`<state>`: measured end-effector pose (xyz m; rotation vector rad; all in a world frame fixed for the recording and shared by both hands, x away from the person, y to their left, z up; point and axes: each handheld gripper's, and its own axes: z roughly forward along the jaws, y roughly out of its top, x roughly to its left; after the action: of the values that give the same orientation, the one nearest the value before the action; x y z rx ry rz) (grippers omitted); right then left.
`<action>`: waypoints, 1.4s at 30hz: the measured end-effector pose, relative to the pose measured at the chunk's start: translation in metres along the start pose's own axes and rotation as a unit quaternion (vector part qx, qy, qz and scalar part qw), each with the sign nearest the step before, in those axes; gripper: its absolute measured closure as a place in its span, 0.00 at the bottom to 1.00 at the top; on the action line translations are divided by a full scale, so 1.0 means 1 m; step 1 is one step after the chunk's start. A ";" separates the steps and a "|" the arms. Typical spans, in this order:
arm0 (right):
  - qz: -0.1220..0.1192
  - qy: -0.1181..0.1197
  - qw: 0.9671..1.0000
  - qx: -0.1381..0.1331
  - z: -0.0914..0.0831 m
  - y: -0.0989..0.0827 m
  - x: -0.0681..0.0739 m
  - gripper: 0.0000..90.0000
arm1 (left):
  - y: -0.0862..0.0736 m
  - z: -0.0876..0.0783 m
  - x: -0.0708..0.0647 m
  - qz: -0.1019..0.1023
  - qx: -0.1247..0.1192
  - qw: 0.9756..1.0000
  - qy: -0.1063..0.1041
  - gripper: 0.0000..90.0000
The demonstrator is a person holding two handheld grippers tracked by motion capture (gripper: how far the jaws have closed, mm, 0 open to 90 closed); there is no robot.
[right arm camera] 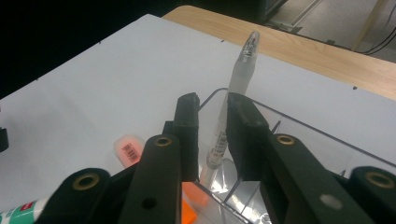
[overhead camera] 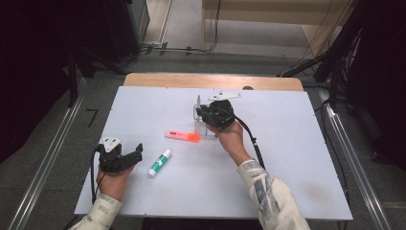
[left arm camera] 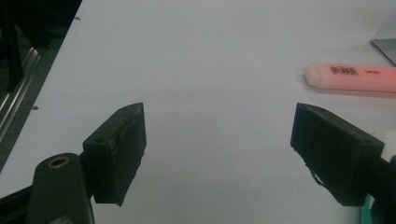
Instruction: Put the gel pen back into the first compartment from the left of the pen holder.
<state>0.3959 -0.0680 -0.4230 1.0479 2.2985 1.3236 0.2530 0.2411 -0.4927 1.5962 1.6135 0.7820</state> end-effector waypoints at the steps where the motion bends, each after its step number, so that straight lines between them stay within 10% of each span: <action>1: -0.002 0.001 1.000 -0.001 -0.001 -0.001 0.000 0.77 | 0.000 0.000 0.000 0.000 0.000 1.000 0.000 0.20; 42: -0.007 0.035 0.999 -0.015 -0.046 -0.040 0.006 0.45 | 0.000 0.000 -0.002 0.003 0.001 1.000 0.000 0.20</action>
<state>0.3482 -0.1050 -0.4313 0.9880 2.3252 1.4058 0.2531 0.2393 -0.4928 1.6044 1.6109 0.7838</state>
